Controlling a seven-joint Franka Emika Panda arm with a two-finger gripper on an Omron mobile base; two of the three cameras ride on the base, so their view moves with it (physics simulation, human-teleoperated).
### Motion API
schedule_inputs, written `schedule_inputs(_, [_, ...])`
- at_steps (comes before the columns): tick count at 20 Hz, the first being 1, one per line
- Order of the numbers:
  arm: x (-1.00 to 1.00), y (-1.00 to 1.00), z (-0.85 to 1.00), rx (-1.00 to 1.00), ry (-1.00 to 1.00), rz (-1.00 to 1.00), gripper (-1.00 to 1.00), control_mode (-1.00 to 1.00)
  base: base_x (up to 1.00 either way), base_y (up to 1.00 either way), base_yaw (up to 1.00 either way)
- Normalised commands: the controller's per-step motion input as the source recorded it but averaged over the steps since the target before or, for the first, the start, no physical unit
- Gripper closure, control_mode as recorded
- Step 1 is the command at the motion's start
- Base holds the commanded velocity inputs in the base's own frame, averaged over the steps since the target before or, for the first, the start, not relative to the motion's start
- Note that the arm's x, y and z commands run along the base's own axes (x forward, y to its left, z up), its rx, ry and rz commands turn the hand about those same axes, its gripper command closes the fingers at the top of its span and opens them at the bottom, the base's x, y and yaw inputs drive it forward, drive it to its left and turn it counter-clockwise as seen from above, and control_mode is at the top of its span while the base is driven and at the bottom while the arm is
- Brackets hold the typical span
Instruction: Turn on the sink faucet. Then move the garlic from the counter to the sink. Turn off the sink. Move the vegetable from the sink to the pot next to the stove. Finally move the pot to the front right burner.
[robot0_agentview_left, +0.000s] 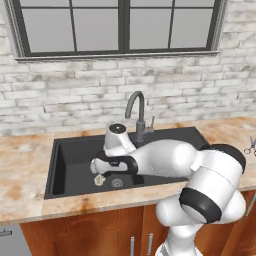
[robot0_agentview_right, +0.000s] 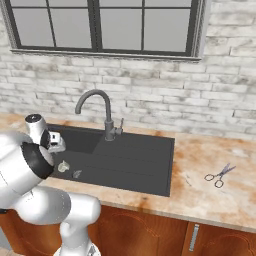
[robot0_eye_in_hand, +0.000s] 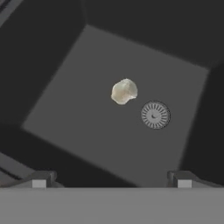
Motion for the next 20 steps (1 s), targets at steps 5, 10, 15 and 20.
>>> schedule_inputs(5, [0.24, 0.11, -0.27, -0.05, 0.11, -0.16, -1.0, -1.0, 0.0, 0.0, 0.0])
schedule_inputs(10, [0.13, 0.01, -0.34, -0.05, 0.08, -0.09, -1.0, -1.0, 0.0, 0.0, 0.0])
schedule_inputs(15, [0.32, 0.02, -0.31, -0.03, 0.05, -0.05, -1.0, -1.0, 0.0, 0.0, 0.0])
schedule_inputs(20, [0.18, 0.01, -0.25, -0.04, 0.03, -0.03, -1.0, -1.0, 0.0, 0.0, 0.0])
